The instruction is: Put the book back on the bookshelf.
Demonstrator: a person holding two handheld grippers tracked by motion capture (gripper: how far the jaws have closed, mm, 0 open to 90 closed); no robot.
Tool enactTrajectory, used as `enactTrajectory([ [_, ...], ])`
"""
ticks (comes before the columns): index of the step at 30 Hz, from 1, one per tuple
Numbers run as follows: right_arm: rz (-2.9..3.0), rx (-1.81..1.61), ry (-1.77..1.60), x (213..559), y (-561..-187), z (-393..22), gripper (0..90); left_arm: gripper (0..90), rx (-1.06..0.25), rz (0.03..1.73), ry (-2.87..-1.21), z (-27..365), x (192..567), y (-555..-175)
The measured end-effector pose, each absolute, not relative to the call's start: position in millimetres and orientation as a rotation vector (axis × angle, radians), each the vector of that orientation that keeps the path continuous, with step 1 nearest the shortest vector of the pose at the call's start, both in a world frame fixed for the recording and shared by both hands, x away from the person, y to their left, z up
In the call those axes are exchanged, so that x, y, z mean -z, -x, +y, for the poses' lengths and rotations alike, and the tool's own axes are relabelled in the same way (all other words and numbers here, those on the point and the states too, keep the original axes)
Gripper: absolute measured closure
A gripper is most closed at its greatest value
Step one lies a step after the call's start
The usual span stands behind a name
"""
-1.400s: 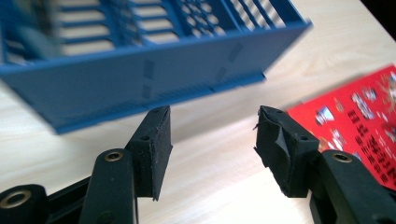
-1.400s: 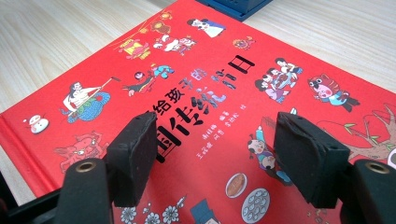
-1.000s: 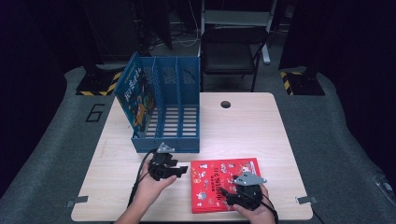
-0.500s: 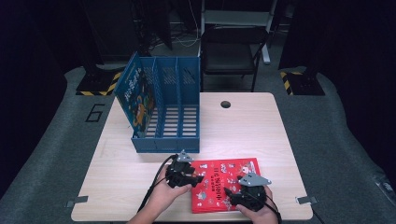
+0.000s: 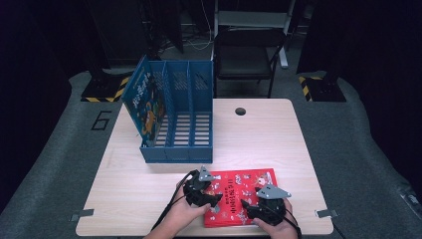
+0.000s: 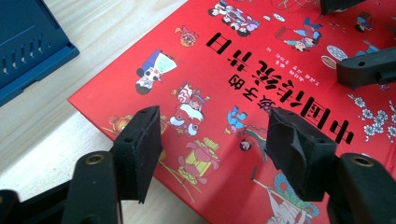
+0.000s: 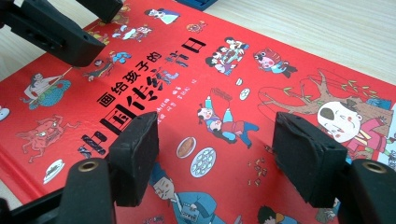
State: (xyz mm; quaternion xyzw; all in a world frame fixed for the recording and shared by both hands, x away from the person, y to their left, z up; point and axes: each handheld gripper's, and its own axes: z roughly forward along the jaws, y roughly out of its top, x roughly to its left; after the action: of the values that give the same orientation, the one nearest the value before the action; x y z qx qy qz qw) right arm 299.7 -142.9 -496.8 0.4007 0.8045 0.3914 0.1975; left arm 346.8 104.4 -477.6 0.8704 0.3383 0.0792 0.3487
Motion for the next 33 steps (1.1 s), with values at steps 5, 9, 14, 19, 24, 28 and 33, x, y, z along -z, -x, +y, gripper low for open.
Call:
enactTrajectory([
  [5, 2.253, -1.090, -1.131, 496, -301, -145, 31.4, 29.1, -0.163, 0.884, -2.252, 104, 477, -348],
  [9, 2.248, -1.083, -1.175, 494, -303, -153, 31.0, 26.5, -0.163, 0.880, -2.255, 102, 478, -347],
  [14, 2.231, -1.061, -1.243, 492, -306, -166, 30.9, 27.0, -0.162, 0.870, -2.257, 104, 478, -347],
  [19, 2.235, -1.019, -1.275, 489, -306, -177, 30.7, 35.1, -0.173, 0.880, -2.283, 110, 474, -344],
  [24, 2.258, -0.958, -1.299, 485, -303, -185, 30.7, 34.4, -0.173, 0.927, -2.277, 120, 473, -340],
  [28, 2.263, -0.922, -1.340, 482, -303, -191, 30.6, 34.1, -0.161, 0.952, -2.252, 128, 473, -335],
  [33, 2.244, -0.917, -1.350, 486, -298, -200, 29.0, 31.9, -0.124, 0.963, -2.244, 132, 478, -328],
])
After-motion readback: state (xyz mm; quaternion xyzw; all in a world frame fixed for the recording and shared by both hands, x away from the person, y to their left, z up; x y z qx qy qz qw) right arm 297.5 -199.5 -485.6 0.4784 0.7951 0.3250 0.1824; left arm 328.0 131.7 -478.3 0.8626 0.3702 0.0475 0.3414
